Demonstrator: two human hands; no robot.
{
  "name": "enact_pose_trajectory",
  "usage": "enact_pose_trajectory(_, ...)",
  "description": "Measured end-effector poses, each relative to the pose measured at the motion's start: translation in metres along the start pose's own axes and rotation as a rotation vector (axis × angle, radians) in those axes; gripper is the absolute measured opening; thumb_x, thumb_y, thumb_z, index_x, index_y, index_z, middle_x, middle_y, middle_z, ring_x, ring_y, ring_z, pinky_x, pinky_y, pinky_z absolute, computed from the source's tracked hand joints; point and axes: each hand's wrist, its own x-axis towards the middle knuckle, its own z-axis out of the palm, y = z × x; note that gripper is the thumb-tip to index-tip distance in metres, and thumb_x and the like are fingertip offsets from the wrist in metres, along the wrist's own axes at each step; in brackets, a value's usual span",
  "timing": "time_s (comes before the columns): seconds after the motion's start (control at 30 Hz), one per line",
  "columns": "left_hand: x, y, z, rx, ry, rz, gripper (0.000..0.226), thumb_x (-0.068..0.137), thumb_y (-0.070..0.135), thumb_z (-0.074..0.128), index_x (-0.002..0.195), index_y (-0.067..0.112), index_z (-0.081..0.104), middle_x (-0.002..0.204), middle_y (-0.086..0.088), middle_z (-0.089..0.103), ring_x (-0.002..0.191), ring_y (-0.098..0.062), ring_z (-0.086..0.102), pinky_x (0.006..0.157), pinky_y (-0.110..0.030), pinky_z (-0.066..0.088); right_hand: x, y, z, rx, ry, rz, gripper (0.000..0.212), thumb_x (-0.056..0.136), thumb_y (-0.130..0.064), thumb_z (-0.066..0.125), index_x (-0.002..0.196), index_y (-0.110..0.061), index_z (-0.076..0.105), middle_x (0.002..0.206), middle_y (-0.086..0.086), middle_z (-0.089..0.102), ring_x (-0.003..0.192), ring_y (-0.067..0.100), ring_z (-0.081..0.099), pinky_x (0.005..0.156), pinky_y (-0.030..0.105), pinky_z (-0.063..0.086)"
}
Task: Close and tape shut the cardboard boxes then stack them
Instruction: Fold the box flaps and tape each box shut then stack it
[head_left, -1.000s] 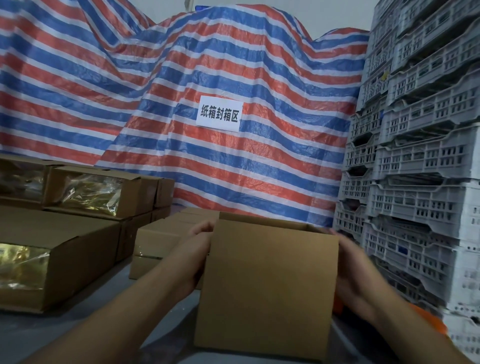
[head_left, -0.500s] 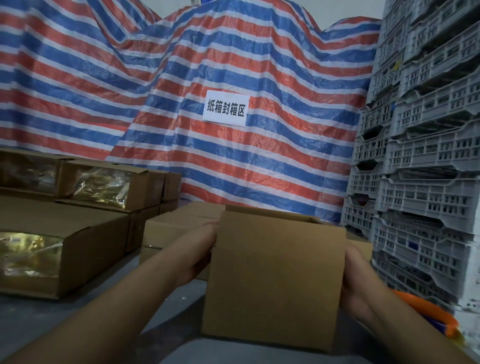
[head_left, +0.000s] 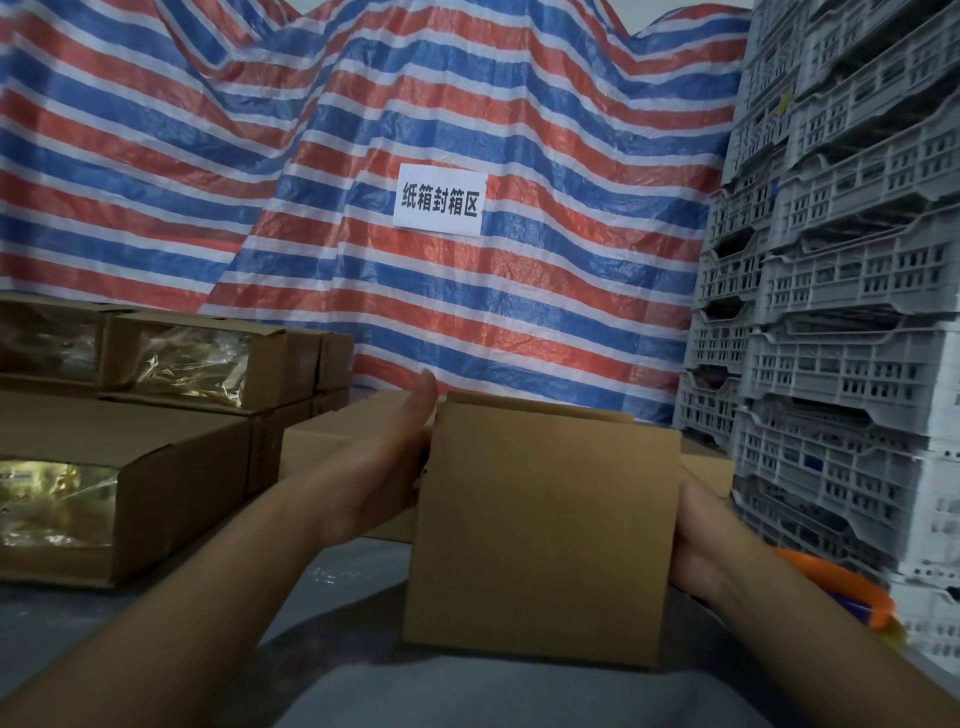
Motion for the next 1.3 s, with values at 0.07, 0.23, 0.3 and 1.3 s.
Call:
enact_pose_trajectory(0.07, -0.001, 0.0, 0.003, -0.035, 0.064, 0.016, 0.066, 0.072, 0.064, 0.047, 0.125, 0.027, 0.056, 0.112, 0.002, 0.073, 0.107, -0.019, 0.068, 0.089, -0.035, 0.053, 0.001, 0.0, -0.001, 0.011, 0.012, 0.001, 0.019, 0.08, -0.027, 0.07, 0.081, -0.009, 0.077, 0.072, 0.012, 0.072, 0.059, 0.024, 0.07, 0.067, 0.037, 0.05)
enact_pose_trajectory(0.23, -0.001, 0.0, 0.008, 0.0, 0.21, -0.014, 0.058, 0.071, 0.051, 0.068, 0.119, 0.02, 0.06, 0.098, 0.0, 0.076, 0.092, -0.017, 0.073, 0.078, -0.03, 0.053, 0.004, 0.0, -0.004, 0.036, 0.013, 0.035, 0.026, 0.088, -0.029, 0.068, 0.075, -0.01, 0.079, 0.072, 0.012, 0.073, 0.059, 0.024, 0.071, 0.056, 0.033, 0.057)
enact_pose_trajectory(0.3, 0.001, -0.003, 0.01, 0.042, 0.267, -0.071, 0.045, 0.081, 0.045, 0.067, 0.115, 0.016, 0.064, 0.09, -0.002, 0.076, 0.084, -0.017, 0.071, 0.073, -0.027, 0.05, 0.004, 0.0, -0.005, 0.046, -0.001, 0.035, 0.028, 0.087, -0.027, 0.068, 0.067, -0.011, 0.079, 0.07, 0.011, 0.073, 0.056, 0.023, 0.071, 0.049, 0.03, 0.056)
enact_pose_trajectory(1.3, 0.012, -0.015, 0.004, -0.006, 0.34, 0.204, 0.049, 0.084, 0.006, 0.07, 0.12, 0.035, 0.053, 0.12, 0.008, 0.063, 0.11, -0.009, 0.062, 0.08, -0.029, 0.052, -0.001, -0.008, -0.01, -0.022, -0.111, 0.089, 0.046, 0.073, -0.029, 0.075, 0.115, -0.013, 0.069, 0.1, 0.018, 0.075, 0.077, 0.026, 0.074, 0.071, 0.037, 0.056)
